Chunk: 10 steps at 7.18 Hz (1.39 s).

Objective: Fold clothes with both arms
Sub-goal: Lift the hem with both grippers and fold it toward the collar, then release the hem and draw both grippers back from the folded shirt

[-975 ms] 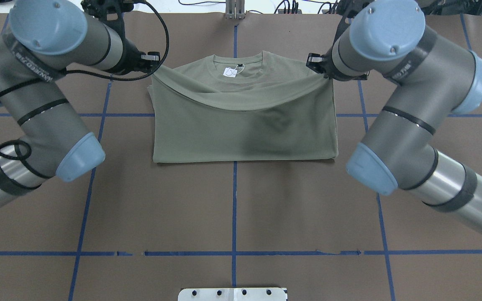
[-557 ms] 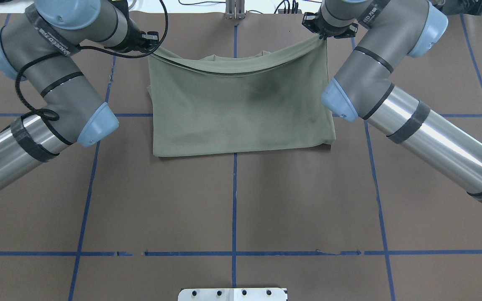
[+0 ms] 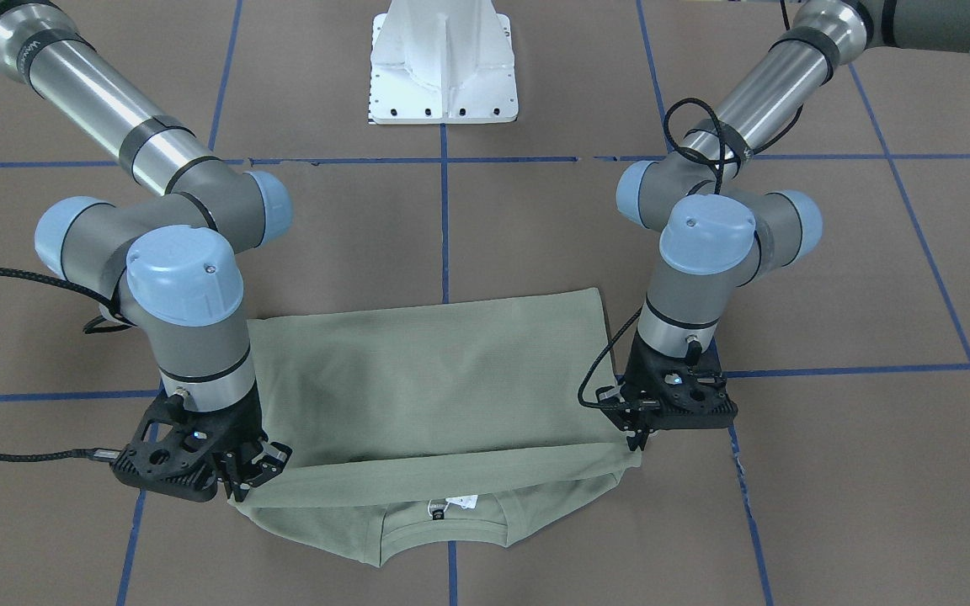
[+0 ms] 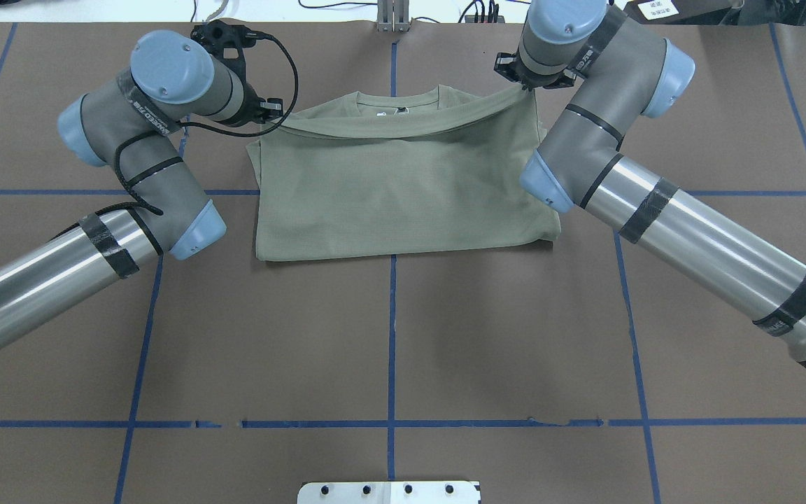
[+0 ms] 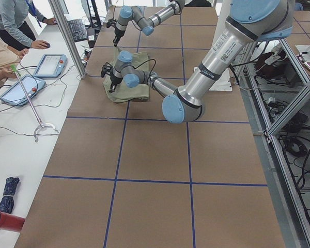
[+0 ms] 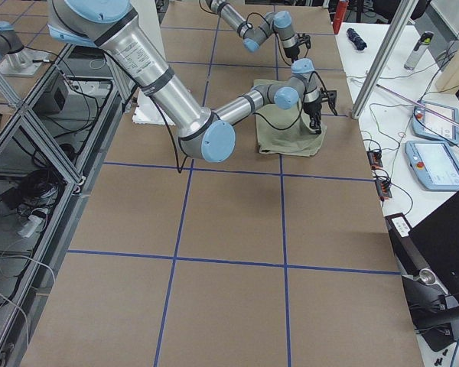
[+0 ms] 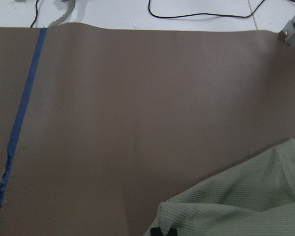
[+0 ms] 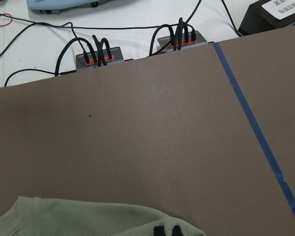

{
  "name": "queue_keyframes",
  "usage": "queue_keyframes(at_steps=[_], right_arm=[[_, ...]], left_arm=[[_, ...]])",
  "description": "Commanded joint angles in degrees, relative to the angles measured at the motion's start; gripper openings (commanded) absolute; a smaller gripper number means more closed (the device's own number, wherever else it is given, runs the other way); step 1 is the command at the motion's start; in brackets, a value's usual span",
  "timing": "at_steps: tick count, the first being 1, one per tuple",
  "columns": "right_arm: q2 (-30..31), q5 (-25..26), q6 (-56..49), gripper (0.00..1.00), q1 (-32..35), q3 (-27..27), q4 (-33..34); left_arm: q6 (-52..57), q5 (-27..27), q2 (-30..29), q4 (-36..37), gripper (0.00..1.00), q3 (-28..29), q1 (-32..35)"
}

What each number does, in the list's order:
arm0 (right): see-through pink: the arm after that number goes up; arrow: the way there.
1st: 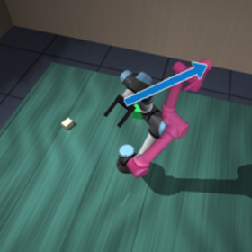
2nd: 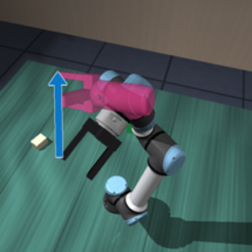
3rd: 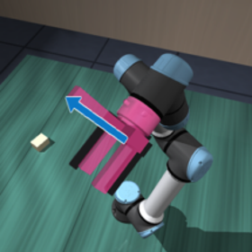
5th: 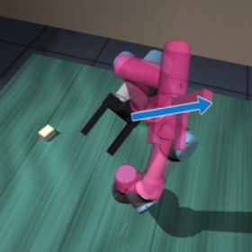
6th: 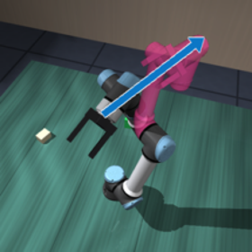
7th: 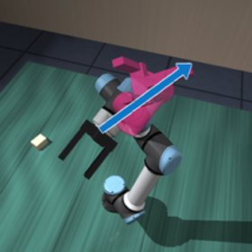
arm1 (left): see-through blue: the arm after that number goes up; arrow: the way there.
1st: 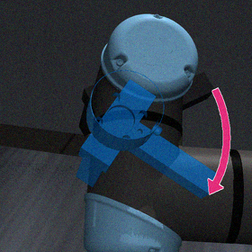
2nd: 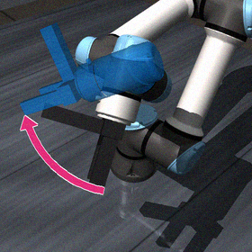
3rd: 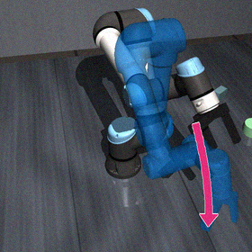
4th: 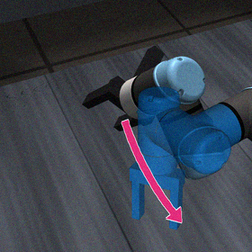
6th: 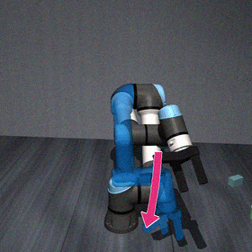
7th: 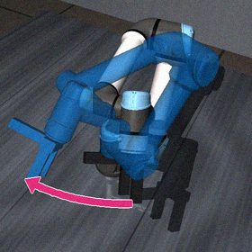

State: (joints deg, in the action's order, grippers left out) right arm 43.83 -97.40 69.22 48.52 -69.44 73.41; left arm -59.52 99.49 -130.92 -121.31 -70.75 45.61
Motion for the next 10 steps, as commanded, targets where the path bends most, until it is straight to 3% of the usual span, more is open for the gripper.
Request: queue_keyframes(at_steps=[1,2,3,4,6,7,8,9,10], right_arm=[[0.12,0.63,0.04,0.00,-1.15,0.10,-0.20],[0.90,0.71,-0.05,0.99,-1.15,0.10,-0.29],[1.34,0.54,-1.09,1.00,-0.10,-0.77,-0.29],[2.48,-0.42,-7.98,1.00,1.82,-2.26,-0.20],[7.75,-4.03,-11.74,1.00,3.07,-8.66,-0.29],[7.85,-3.94,-11.47,1.00,2.90,-9.04,-0.37],[7.94,-3.94,-11.39,1.00,2.89,-9.13,-0.37],[7.94,-3.94,-11.38,1.00,2.89,-9.13,-0.37],[7.94,-3.94,-11.38,1.00,2.89,-9.13,-0.37]], left_arm=[[0.02,-0.17,0.05,-0.33,0.00,0.44,-1.22],[1.85,-0.17,0.49,-0.33,0.83,0.44,-1.22],[6.56,-0.09,0.58,-0.16,1.00,-0.34,-0.61],[9.13,1.22,1.71,-0.25,1.00,-2.53,0.70],[10.22,3.87,11.08,-2.77,1.00,-14.88,0.10],[7.69,3.87,16.35,-7.93,1.00,-18.25,-0.42],[1.49,3.35,18.93,-15.55,1.00,-17.41,-5.65],[-3.53,0.73,19.47,-17.89,0.91,-16.53,-9.10],[-5.76,-0.69,19.22,-18.00,0.72,-16.52,-9.48]])
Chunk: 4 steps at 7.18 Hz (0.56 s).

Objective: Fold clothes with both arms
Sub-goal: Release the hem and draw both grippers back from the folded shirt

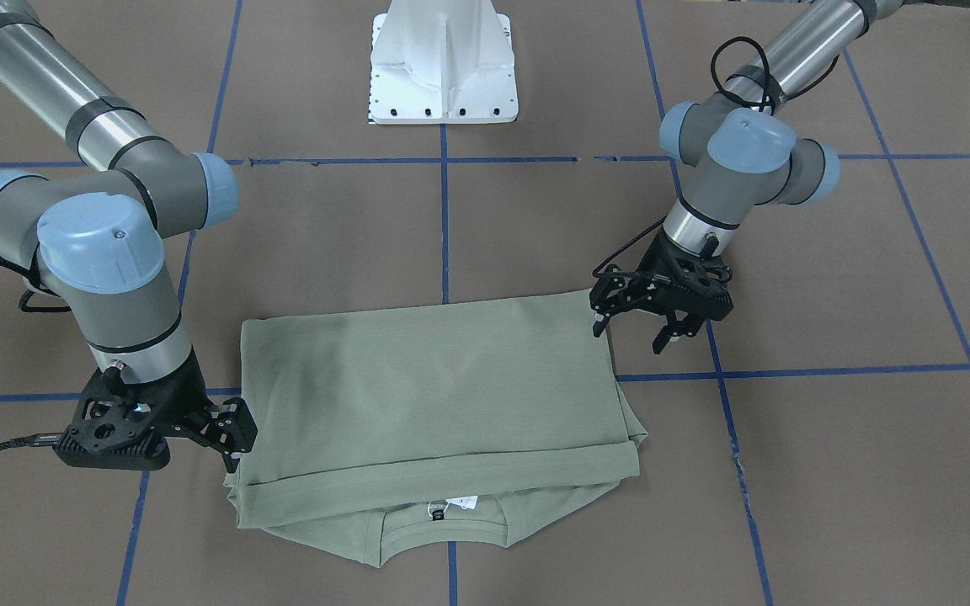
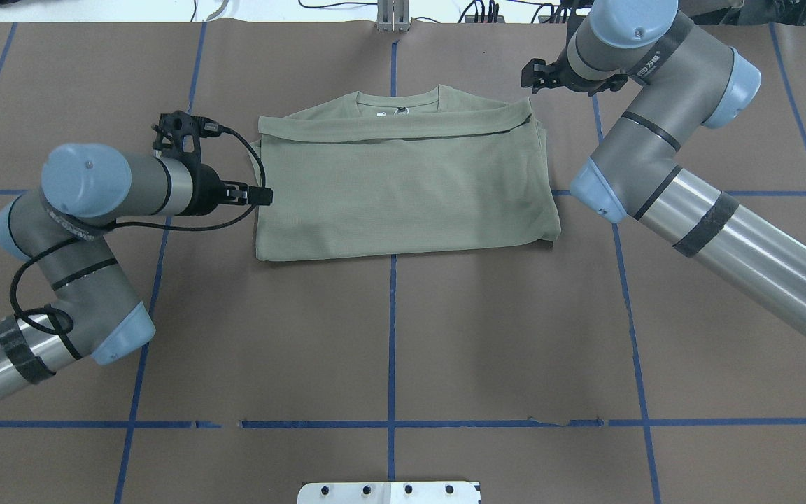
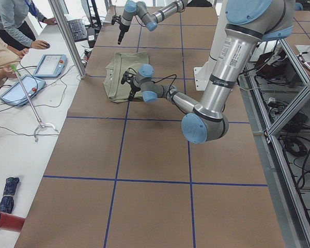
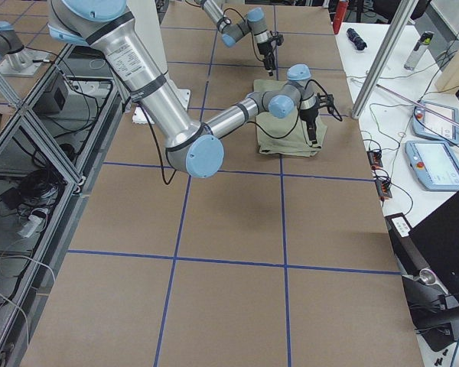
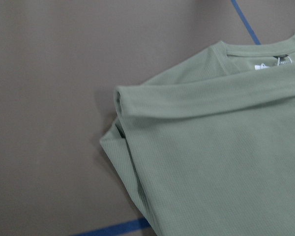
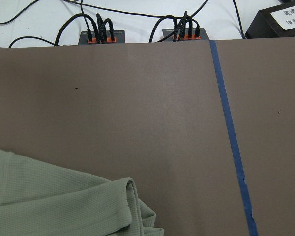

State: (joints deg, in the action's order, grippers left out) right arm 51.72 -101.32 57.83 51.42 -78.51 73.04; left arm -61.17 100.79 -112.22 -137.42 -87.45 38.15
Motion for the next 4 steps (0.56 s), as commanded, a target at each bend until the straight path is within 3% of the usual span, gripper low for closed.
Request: queue_keyframes(at_steps=[1,4], right_arm=[[0.05,-0.01,0.00,1.00,0.00,-0.33,0.00],[0.05,-0.01,0.00,1.00,-0.09,-0.42,0.00]], left_arm=[[-5.00,-2.18,0.77,-1.88,0.68,0.17,-3.50],[-5.10,-2.09,0.86,-1.80,0.68,-0.18,-4.13]])
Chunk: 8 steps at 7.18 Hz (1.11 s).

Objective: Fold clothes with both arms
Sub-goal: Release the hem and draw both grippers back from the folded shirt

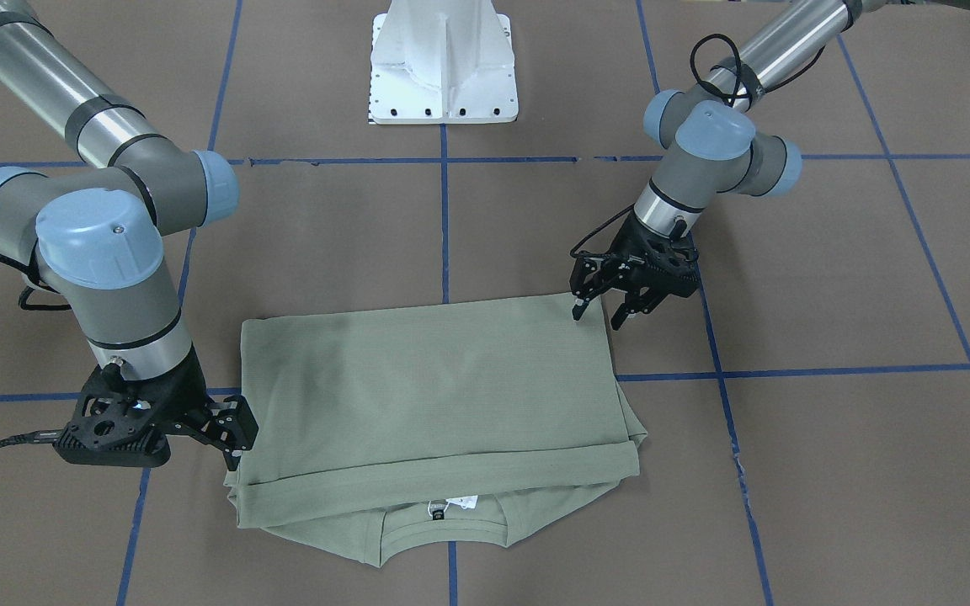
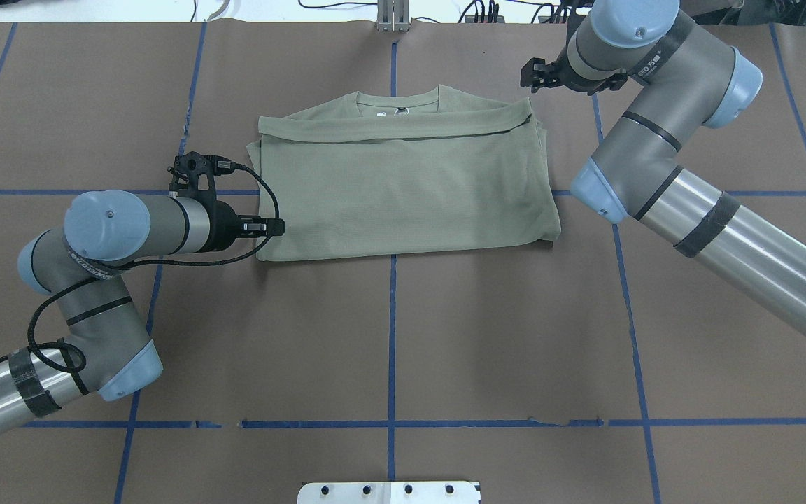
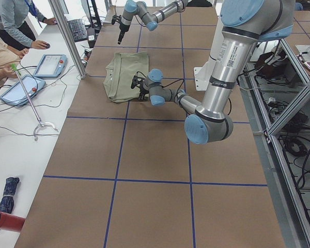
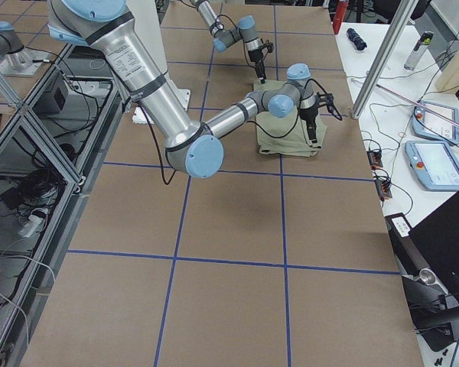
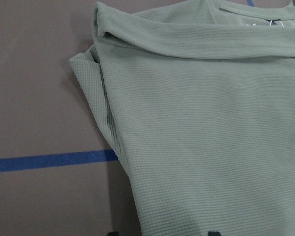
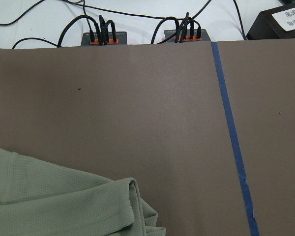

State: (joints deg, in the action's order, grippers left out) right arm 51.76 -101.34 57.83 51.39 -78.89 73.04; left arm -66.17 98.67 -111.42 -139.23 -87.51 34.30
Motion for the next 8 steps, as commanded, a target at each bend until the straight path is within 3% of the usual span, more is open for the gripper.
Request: queue_keyframes(at_steps=[1,2,5,7,8], right_arm=[[0.00,0.00,0.00,1.00,0.02,-0.04,0.00],[0.00,0.00,0.00,1.00,0.02,-0.04,0.00],[0.09,0.09,0.00,1.00,0.02,0.05,0.00],[0.09,0.09,0.00,1.00,0.02,0.05,0.00],[0.09,0.09,0.00,1.00,-0.06,0.05,0.00]], left_arm=[[-0.36,-0.06,0.06,0.01,0.68,-0.20,-0.80],[-0.45,-0.06,1.02,0.01,0.67,-0.29,-1.07],[-0.54,0.11,1.56,0.01,0.24,-1.16,-1.34],[-0.54,0.20,1.56,0.01,0.18,-1.43,-2.21],[-0.54,0.20,1.56,0.01,0.09,-1.52,-2.48]])
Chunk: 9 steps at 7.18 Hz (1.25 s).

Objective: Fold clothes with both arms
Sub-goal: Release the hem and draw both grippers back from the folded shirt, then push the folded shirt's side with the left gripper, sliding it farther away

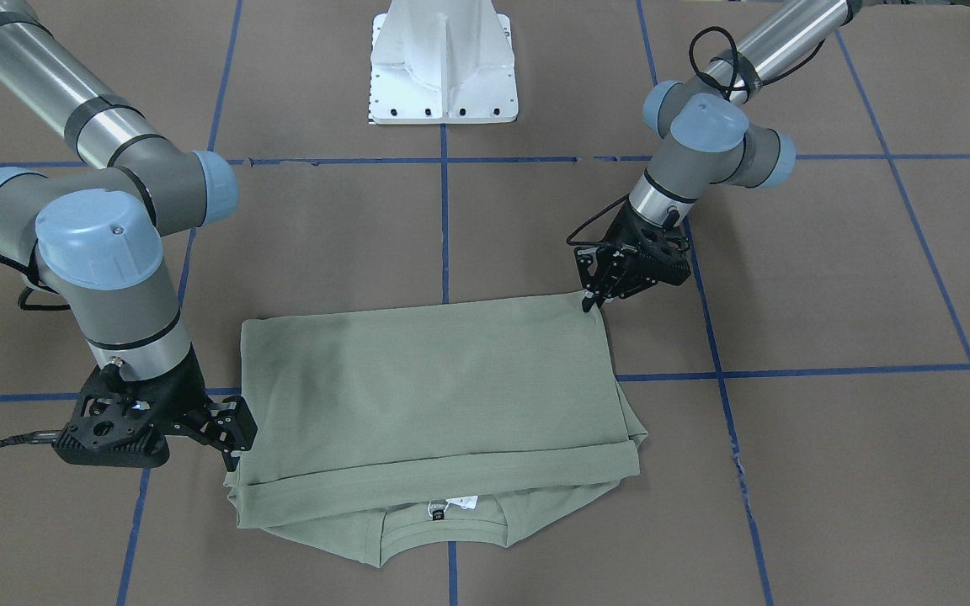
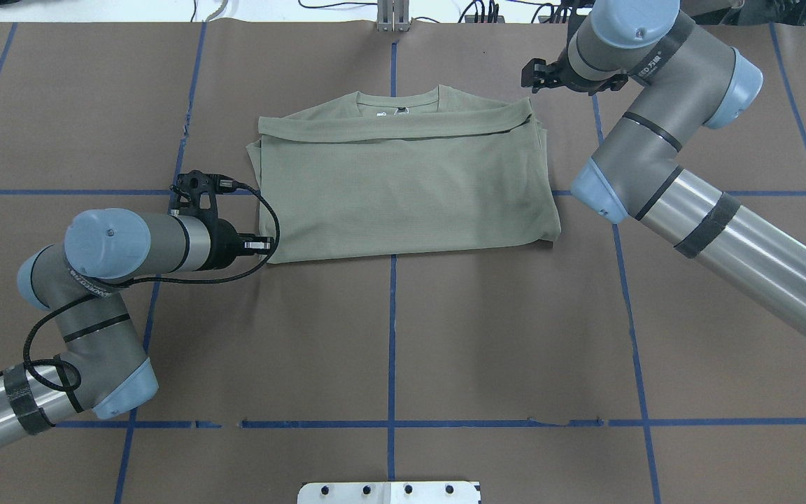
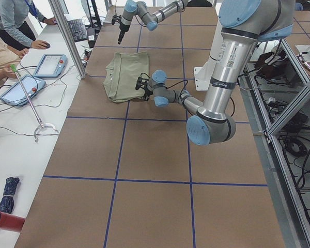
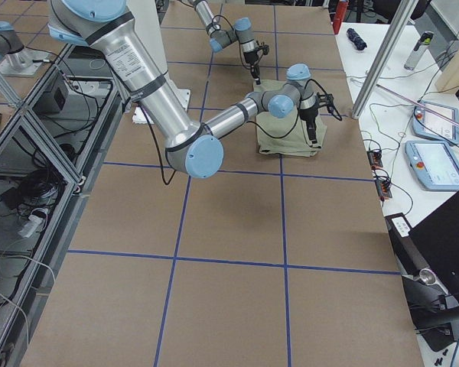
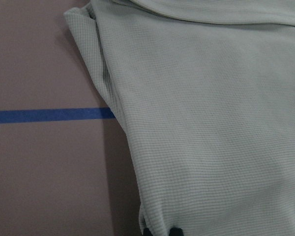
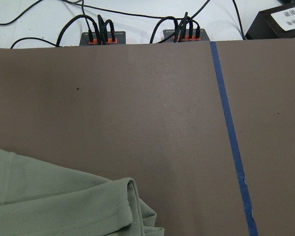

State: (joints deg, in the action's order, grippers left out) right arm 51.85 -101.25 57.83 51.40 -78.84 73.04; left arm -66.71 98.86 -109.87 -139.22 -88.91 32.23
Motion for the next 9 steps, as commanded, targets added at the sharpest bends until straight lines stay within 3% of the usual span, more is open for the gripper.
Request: queue_keyframes(at_steps=[1,3,5,7,9], right_arm=[[0.00,0.00,0.00,1.00,-0.07,0.18,0.09],[-0.09,0.00,0.00,1.00,-0.16,0.18,0.00],[-0.09,-0.09,-0.09,1.00,-0.25,0.18,0.00],[-0.17,0.00,-0.09,1.00,-0.34,0.18,0.00],[-0.35,0.00,-0.09,1.00,-0.34,0.00,0.00]], left_arm=[[0.00,-0.15,0.09,-0.09,0.00,-0.12,-0.50],[1.05,0.45,1.05,0.52,0.00,-1.95,-0.15],[11.88,1.34,4.92,0.53,0.00,-3.12,5.08],[22.62,1.34,3.53,-0.08,0.00,5.88,14.92],[25.92,0.99,-6.18,0.35,0.00,18.35,21.19]])
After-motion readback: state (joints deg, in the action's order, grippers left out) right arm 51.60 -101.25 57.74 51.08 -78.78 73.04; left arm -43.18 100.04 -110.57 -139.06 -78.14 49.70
